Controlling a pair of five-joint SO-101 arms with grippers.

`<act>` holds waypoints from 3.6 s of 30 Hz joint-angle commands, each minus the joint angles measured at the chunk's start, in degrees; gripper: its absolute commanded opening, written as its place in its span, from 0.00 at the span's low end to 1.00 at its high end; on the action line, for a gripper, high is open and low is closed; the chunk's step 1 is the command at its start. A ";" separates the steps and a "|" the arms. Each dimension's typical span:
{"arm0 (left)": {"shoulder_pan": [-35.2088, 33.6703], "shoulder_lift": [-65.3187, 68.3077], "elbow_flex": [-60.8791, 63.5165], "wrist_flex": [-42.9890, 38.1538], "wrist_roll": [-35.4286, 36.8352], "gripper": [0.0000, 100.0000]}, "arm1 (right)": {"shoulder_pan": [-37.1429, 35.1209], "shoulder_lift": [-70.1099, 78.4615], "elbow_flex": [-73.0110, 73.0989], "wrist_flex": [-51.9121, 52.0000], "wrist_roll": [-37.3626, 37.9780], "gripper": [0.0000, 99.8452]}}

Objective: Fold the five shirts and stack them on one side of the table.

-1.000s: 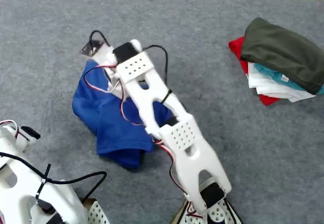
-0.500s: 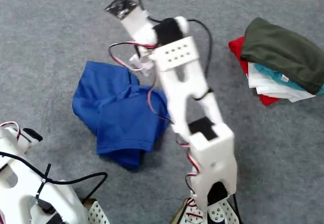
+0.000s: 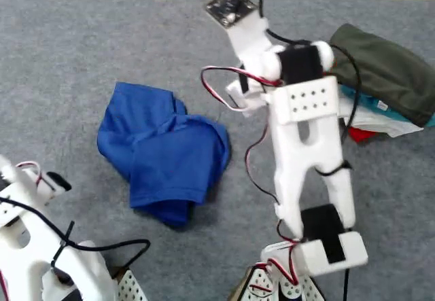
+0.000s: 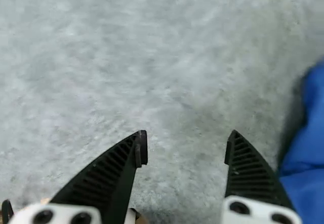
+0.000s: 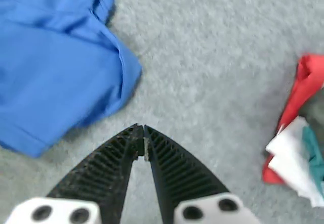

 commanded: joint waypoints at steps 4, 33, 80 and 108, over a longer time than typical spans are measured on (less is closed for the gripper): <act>16.09 -0.66 -5.45 -0.35 4.31 0.26 | 0.92 -4.44 8.66 0.70 0.26 0.00; 48.26 44.62 -31.03 -4.75 14.68 0.01 | 5.93 -4.00 36.53 -18.73 0.62 0.00; -4.57 17.80 -28.48 19.69 -28.48 0.02 | -27.91 84.35 -73.36 -15.56 -5.10 0.20; -3.96 18.42 -22.95 1.49 -11.08 0.12 | -13.67 54.99 -51.82 1.14 -5.19 0.00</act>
